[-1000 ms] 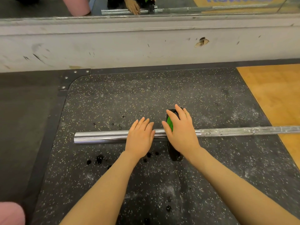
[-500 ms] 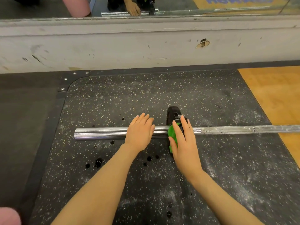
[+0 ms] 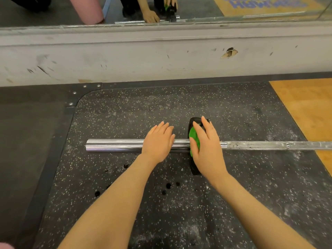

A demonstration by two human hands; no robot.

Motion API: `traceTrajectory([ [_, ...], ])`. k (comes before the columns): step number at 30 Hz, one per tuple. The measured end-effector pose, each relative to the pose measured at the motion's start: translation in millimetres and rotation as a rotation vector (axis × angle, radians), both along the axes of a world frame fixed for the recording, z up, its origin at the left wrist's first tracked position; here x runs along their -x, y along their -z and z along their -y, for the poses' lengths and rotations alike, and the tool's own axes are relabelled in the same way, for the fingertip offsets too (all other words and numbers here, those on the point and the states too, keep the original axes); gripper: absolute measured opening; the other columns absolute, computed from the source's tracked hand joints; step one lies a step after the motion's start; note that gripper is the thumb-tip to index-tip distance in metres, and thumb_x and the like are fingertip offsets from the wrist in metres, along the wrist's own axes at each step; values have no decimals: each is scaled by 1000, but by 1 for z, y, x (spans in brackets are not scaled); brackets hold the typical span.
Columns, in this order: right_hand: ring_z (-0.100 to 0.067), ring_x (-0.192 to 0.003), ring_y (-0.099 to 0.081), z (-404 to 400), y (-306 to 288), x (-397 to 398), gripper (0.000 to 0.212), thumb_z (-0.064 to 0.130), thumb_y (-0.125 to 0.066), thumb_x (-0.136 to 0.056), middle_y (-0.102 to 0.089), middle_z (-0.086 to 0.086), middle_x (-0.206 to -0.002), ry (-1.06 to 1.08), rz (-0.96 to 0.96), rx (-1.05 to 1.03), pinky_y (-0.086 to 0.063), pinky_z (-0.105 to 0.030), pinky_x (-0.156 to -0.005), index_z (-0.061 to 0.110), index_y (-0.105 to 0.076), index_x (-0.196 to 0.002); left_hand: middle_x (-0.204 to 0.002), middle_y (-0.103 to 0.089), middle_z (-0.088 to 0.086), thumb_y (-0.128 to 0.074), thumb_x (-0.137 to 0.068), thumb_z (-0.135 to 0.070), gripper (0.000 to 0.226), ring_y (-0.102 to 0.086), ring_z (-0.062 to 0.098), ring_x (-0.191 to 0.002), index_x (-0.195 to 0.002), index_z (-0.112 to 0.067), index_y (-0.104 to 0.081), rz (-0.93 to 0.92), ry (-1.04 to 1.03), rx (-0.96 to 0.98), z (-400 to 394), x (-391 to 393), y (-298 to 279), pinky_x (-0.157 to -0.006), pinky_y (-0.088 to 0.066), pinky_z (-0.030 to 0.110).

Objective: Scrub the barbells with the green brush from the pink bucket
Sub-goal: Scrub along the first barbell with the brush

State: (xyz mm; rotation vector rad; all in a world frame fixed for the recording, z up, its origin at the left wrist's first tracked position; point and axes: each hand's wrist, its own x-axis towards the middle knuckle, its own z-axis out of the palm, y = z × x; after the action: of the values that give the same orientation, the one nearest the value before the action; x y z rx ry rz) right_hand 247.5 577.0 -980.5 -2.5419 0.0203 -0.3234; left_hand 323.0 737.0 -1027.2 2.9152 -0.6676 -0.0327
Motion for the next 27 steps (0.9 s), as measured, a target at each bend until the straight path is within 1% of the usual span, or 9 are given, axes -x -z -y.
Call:
traceTrajectory([
  [1, -30, -145, -19, -2, 5, 9, 47, 19, -51, -97, -24, -8, -157, 7, 30, -2, -18, -37, -117, 10, -43, -143, -154, -32, 2, -21, -105, -34, 47, -18, 18, -146, -146, -16, -33, 1, 1, 0, 0, 0, 1, -118, -12, 32],
  [6, -33, -146, -16, -9, 25, 41, 49, 21, -47, -96, -18, -7, -158, -1, 109, -12, -26, -51, -115, 9, -41, -143, -152, -36, 4, -21, -104, -37, 49, -23, 19, -144, -145, -14, -38, 12, 5, -4, -2, 0, 1, -118, -13, 33],
  [9, -34, -144, -20, -4, 24, 29, 48, 22, -45, -97, -21, -9, -157, -30, 102, 31, -28, -51, -114, 7, -42, -142, -141, -52, 4, -22, -101, -42, 54, -41, 20, -136, -135, -13, -52, 97, 54, -2, -5, 8, -1, -116, -16, 39],
  [11, -34, -144, -21, -2, 21, 19, 48, 22, -45, -97, -24, -11, -156, -31, 93, 43, -26, -50, -114, 7, -42, -142, -136, -56, 5, -27, -99, -42, 52, -47, 21, -130, -130, -13, -57, 160, 69, 16, -12, 16, 4, -116, -18, 43],
  [15, -34, -143, -23, -1, 13, -3, 46, 15, -51, -97, -27, -13, -155, -10, 78, 29, -23, -44, -116, 6, -43, -142, -142, -49, 8, -29, -98, -40, 51, -42, 25, -135, -134, -13, -53, 166, 33, 34, -26, 29, 13, -115, -17, 47],
  [18, -32, -144, -22, 2, 4, -25, 46, 14, -52, -98, -26, -12, -156, -4, 30, 9, -21, -40, -116, 7, -43, -142, -151, -37, 10, -28, -98, -42, 55, -30, 27, -141, -142, -12, -42, 123, 0, 46, -28, 29, 16, -117, -15, 45],
  [21, -29, -145, -19, 3, -4, -38, 45, 16, -51, -99, -25, -10, -156, 7, 6, -2, -16, -33, -115, 9, -42, -143, -151, -37, 10, -24, -99, -42, 55, -26, 28, -143, -143, -14, -40, 100, -22, 62, -26, 20, 16, -118, -14, 43],
  [23, -30, -145, -19, 1, -3, -39, 46, 16, -51, -99, -25, -10, -156, 17, 21, 4, -17, -35, -116, 9, -42, -143, -151, -38, 8, -23, -99, -40, 54, -25, 27, -143, -143, -14, -41, 92, -17, 83, -27, 14, 15, -117, -13, 41],
  [27, -35, -144, -21, -4, 12, -21, 47, 17, -52, -97, -25, -12, -156, 50, 96, 15, -24, -46, -116, 6, -43, -142, -153, -34, 6, -22, -100, -42, 55, -21, 25, -145, -144, -16, -40, 83, 13, 122, -31, 4, 14, -118, -6, 36],
])
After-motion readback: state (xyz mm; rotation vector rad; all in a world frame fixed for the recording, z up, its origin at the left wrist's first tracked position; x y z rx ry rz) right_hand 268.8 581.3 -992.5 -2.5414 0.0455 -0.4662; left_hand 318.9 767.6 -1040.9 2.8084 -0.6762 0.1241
